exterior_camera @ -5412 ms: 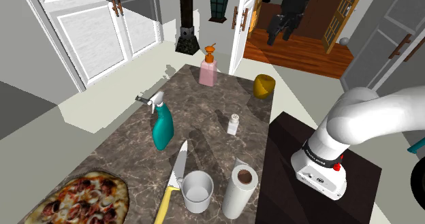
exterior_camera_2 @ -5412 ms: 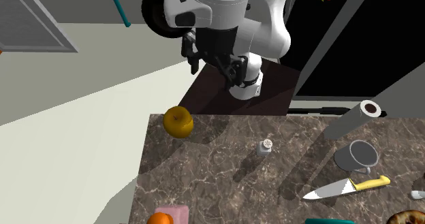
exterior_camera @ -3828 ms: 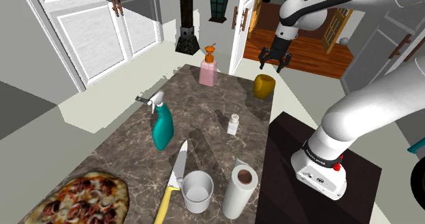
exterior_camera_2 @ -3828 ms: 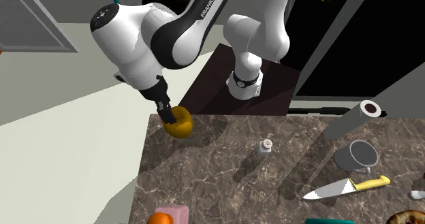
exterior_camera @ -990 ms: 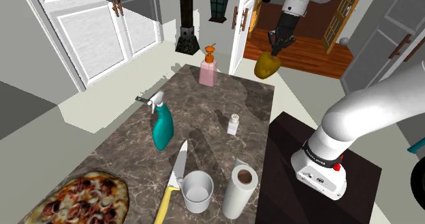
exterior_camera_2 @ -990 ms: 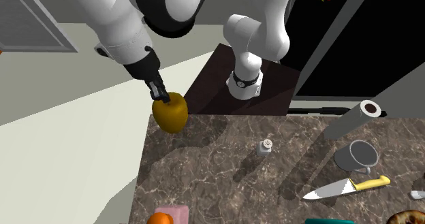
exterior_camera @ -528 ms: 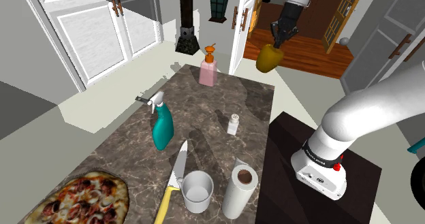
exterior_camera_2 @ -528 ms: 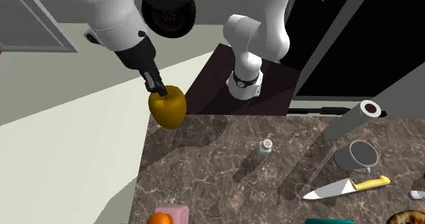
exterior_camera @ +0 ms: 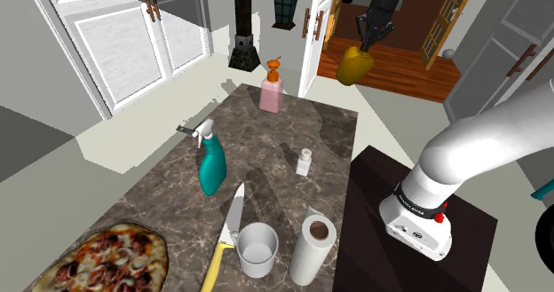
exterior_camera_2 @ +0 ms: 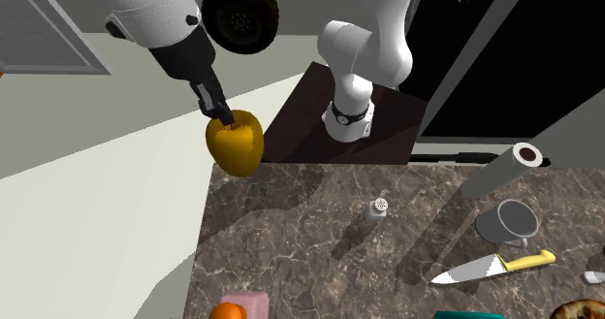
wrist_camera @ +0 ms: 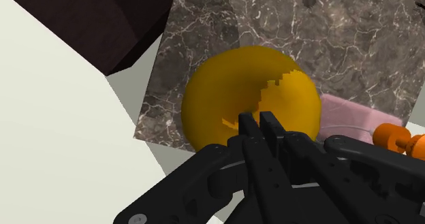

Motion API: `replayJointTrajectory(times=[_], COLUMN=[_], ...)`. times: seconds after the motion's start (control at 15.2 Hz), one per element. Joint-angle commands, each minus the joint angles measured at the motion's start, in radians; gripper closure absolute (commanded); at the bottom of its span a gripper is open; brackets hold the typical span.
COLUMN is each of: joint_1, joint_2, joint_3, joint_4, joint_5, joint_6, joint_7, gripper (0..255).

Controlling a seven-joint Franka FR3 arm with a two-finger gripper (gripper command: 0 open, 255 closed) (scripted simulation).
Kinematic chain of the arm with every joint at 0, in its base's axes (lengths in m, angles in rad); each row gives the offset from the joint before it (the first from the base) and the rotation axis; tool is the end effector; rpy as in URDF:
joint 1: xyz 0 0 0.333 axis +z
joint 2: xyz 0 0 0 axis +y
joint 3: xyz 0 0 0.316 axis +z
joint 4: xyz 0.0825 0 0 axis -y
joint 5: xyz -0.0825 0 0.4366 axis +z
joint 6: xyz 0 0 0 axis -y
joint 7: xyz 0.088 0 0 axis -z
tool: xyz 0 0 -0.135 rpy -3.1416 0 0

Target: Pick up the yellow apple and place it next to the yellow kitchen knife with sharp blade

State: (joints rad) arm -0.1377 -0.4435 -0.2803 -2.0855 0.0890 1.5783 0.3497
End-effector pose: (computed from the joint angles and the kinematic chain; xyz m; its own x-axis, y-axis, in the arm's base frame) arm 0.4222 -0.1907 0.5581 0.7381 -0.6591 -0.1443 -0.6747 -0.7190 -0.1668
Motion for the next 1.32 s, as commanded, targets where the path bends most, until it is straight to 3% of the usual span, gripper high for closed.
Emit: replayJointTrajectory(times=[0.0, 0.66, 1.25], joint_1=[0.008, 0.094, 0.175], joint_2=[-0.004, -0.004, 0.091], joint_3=[0.018, 0.197, 0.350], joint_4=[-0.003, -0.086, -0.062], joint_5=[0.008, 0.098, 0.163], joint_6=[0.002, 0.124, 0.239], joint_7=[0.024, 0.246, 0.435], gripper=[255, 255, 255])
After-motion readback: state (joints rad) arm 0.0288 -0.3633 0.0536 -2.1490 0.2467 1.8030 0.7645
